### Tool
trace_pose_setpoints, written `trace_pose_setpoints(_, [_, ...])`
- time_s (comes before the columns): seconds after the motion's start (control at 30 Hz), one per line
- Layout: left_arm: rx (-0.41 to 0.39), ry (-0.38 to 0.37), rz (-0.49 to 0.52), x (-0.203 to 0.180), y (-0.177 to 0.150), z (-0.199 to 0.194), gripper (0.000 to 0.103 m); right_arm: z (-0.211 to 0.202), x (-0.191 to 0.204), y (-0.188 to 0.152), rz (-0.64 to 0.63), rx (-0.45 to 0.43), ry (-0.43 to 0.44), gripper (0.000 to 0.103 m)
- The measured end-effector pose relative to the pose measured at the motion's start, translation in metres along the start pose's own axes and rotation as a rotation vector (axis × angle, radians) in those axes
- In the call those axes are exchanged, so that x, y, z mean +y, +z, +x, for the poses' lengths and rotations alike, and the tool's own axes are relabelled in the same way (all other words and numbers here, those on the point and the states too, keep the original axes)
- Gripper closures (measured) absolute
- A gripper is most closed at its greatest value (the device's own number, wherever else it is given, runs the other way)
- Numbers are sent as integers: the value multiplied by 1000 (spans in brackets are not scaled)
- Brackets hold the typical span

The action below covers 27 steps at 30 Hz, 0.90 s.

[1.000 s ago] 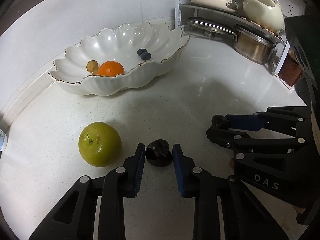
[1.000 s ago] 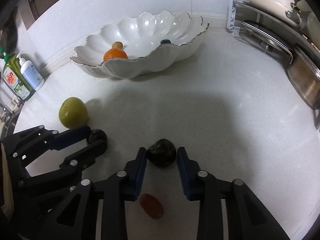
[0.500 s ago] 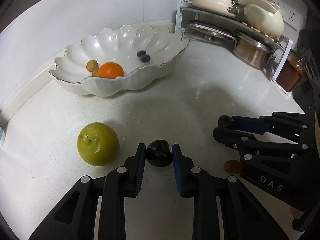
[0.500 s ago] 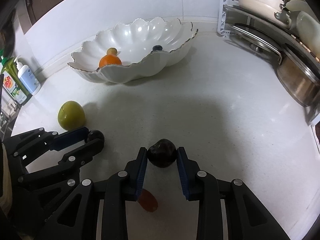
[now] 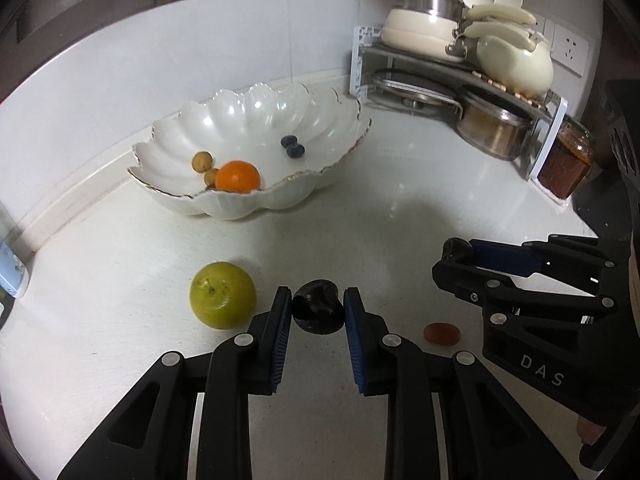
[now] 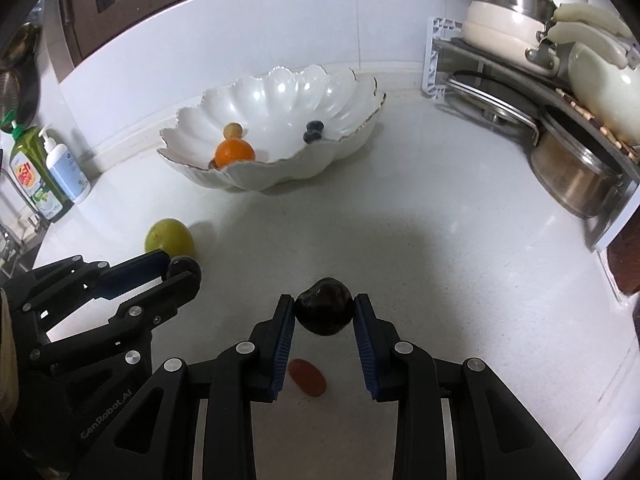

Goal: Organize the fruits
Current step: 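Lift both dark plums and carry them over the white bowl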

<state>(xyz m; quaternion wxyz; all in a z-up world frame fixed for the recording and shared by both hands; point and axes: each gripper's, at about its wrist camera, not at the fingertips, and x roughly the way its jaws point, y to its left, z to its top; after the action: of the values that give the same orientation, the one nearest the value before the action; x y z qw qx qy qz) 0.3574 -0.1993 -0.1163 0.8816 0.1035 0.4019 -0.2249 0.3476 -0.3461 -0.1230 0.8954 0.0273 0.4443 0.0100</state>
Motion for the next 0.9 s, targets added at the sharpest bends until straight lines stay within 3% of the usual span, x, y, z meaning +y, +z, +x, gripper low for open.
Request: trace_pose_setpoints(0.9, [-219, 61, -54, 32, 16, -90, 76, -79, 44, 21, -23, -216, 5, 71])
